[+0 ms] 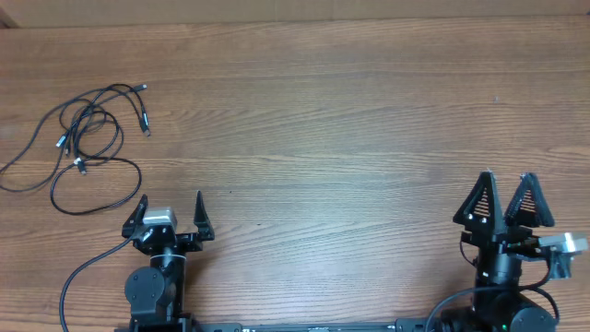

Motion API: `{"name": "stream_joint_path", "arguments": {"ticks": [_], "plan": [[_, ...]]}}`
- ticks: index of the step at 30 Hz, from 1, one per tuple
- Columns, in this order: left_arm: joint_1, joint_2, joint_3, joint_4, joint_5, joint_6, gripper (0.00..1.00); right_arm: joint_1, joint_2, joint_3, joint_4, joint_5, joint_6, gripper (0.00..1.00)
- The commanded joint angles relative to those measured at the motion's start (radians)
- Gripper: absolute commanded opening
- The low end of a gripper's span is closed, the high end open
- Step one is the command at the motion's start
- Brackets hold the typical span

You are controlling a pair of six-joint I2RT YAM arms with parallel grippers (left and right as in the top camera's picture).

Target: Untangle cables

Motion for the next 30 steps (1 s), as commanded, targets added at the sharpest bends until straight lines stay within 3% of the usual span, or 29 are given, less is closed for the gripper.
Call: {"name": "stream_joint_path", "arguments": {"ticks": [1, 8, 12, 23, 30], "plan": [[0.008, -0.009, -0.004, 0.000, -0.010, 0.023, 0.99, 0.007, -0.010, -0.065, 0.071, 0.013, -0.011, 1.00], [0.008, -0.009, -0.004, 0.000, -0.010, 0.023, 1.00, 0.007, -0.010, -0.171, 0.238, 0.015, -0.011, 1.00], [0.008, -0.009, -0.004, 0.000, -0.010, 0.023, 1.00, 0.007, -0.010, -0.168, 0.206, 0.016, -0.011, 1.00], [0.008, -0.009, -0.004, 0.000, -0.010, 0.023, 1.00, 0.000, -0.010, -0.168, -0.156, 0.017, -0.022, 1.00], [0.008, -0.009, -0.004, 0.000, -0.010, 0.022, 1.00, 0.000, -0.010, -0.168, -0.320, -0.068, -0.200, 1.00]]}}
